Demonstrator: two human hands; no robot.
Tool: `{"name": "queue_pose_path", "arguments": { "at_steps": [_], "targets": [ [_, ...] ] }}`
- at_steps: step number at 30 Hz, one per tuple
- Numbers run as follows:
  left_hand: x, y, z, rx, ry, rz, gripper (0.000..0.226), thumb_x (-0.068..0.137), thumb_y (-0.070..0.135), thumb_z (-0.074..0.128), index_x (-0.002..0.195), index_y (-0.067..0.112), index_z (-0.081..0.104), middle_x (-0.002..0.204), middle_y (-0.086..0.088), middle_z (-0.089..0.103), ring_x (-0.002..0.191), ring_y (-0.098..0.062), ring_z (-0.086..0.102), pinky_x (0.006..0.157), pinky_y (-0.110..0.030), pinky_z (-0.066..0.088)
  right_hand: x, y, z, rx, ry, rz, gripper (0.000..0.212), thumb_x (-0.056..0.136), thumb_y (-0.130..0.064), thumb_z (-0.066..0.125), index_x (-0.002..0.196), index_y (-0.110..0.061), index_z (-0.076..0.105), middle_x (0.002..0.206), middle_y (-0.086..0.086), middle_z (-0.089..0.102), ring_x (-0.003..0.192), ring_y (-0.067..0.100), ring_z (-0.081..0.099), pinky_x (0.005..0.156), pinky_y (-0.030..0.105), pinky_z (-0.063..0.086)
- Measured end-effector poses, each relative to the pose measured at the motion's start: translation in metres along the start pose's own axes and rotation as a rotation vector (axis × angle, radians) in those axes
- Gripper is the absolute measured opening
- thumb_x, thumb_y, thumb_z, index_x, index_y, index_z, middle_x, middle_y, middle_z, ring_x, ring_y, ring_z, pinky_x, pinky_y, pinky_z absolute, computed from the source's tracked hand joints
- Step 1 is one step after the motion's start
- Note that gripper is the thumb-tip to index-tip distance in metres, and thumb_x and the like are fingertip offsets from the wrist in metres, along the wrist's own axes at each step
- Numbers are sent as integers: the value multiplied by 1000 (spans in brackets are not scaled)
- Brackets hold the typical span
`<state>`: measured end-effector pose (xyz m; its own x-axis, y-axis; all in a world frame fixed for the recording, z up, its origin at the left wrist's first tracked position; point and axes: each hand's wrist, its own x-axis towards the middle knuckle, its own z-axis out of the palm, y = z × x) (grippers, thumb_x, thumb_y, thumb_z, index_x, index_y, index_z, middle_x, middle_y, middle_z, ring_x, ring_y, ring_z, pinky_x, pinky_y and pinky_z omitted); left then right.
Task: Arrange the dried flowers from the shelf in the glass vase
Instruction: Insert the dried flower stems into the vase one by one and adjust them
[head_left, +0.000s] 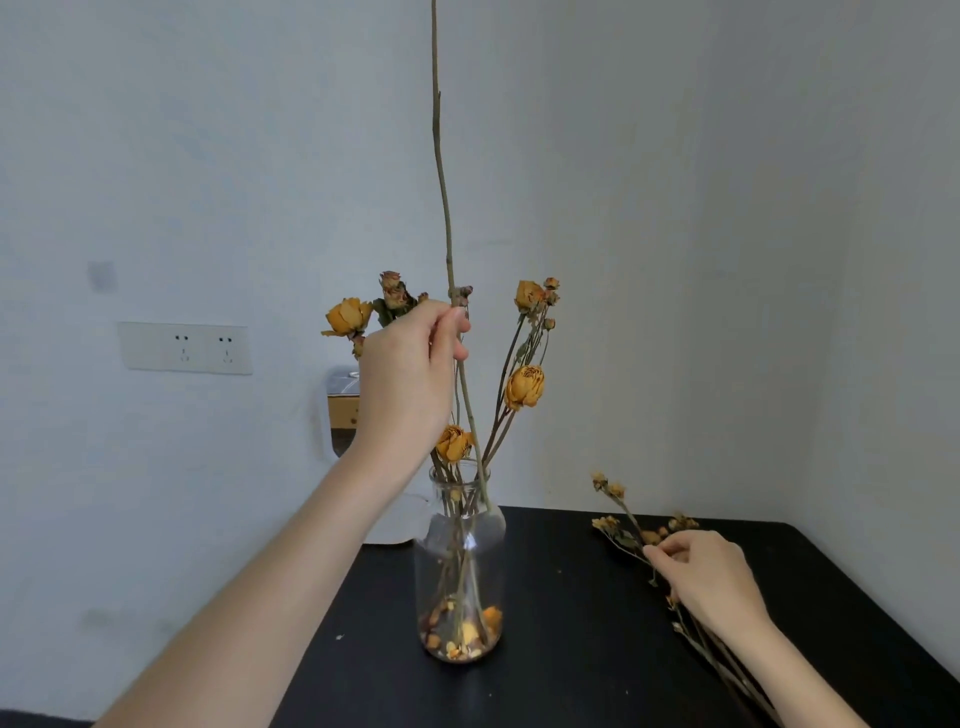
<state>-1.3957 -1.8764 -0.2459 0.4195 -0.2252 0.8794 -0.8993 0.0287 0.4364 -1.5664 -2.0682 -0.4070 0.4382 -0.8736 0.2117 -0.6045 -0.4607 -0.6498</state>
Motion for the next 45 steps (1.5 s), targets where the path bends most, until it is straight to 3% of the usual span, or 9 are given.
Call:
{"name": "queue_pose_path", "arguments": {
  "at_steps": [10,14,17,21,37,40,45],
  "targets": [
    [10,0,-2,57,44,31,25,97,21,43,97,13,67,70,13,58,51,2,49,52,-4,37,1,-12,0,19,-3,-38,8,89,-33,60,85,-26,63,60,-5,63,55,6,61,52,17,43],
    [3,-7,4,80,5,19,27,97,21,43,99,9,67,76,0,67,54,-1,51,58,-16,46,1,-16,7,15,-13,-61,14,90,-33,59,76,-28,59,58,-5,62,55,6,60,53,16,42],
    [-2,-14,8,103,-35,-13,27,97,22,44,98,10,68,73,3,66,56,-2,53,64,-26,52,1,-18,10,25,-23,-63,14,89,-33,59,76,-28,59,57,-5,61,53,5,59,52,16,41],
    [-8,-19,10,176,-93,-8,28,97,23,44,98,10,69,74,1,69,57,-2,53,59,-7,33,2,-18,12,18,-26,-62,13,89,-33,60,77,-27,60,56,-6,61,52,5,59,52,15,40],
    [1,2,4,172,35,97,30,97,23,43,102,5,67,82,-5,71,68,-4,54,63,-5,34,5,-11,17,-30,-18,-78,12,89,-35,59,92,-25,65,55,-8,61,51,2,58,50,12,38],
    [1,2,4,176,18,92,31,97,23,42,103,6,67,82,-6,72,67,-6,54,63,-10,36,6,-12,17,-22,-11,-75,13,89,-35,59,91,-25,65,54,-8,61,51,2,58,51,12,38],
    [-1,1,7,171,14,81,30,97,22,43,106,5,67,84,-7,72,63,-6,52,63,-5,33,4,-12,20,-26,-17,-80,11,89,-36,59,86,-27,64,54,-8,60,49,2,58,48,11,36]
  ]
}}
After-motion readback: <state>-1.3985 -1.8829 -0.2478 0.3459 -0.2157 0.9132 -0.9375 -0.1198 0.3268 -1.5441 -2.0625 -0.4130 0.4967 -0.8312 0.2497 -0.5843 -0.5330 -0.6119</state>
